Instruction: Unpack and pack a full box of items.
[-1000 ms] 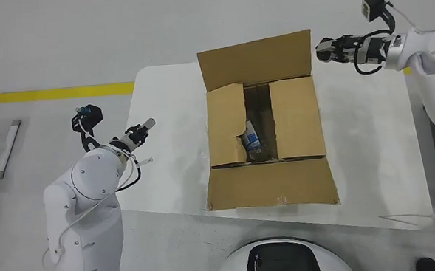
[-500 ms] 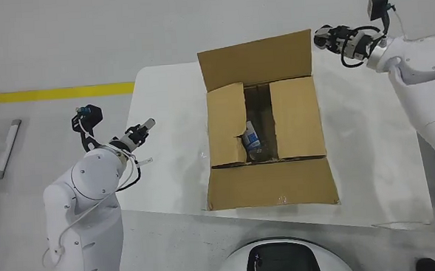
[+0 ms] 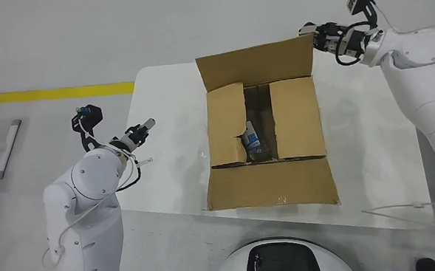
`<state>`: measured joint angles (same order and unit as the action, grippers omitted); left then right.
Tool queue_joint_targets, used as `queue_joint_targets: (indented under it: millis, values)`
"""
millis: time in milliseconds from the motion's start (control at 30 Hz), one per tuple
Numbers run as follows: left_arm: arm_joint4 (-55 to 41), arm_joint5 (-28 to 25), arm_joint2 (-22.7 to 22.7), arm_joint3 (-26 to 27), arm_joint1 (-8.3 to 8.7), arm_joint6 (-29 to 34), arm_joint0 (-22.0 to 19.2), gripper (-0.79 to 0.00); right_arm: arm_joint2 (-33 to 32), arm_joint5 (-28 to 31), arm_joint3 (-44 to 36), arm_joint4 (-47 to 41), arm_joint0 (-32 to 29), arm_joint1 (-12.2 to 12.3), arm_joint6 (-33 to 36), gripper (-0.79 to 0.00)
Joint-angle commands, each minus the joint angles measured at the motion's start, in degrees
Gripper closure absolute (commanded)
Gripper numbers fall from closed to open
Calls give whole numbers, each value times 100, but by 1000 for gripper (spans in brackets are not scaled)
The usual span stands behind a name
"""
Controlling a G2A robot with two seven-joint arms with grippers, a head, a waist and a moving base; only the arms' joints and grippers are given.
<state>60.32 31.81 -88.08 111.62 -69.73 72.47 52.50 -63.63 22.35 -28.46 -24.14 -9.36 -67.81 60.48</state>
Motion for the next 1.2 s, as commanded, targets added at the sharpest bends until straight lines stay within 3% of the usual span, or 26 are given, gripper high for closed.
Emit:
queue_joint_targets:
  millis: [0,267,533,733,967,1167]
  values:
    - [0,0,0,0,0,0,0,-785,3,69,12,51,16,12,150,0]
    - [-80,-79,-4,-16,-2,-111,64,-785,118,211,-364,798,-67,141,558,0]
    - [-400,-1103,-431,-27,103,156,293,-785,-89,147,-1242,1226,-455,368,537,0]
    - [-472,-1869,-694,49,197,411,695,-785,-331,4,-2169,1366,-919,550,696,0]
    - [-807,-2684,-609,-32,252,424,1149,-785,-313,-331,-2961,1832,-1242,668,936,0]
    - [-871,-2919,-464,-93,287,430,1311,-785,-224,-487,-3274,1967,-1376,695,959,0]
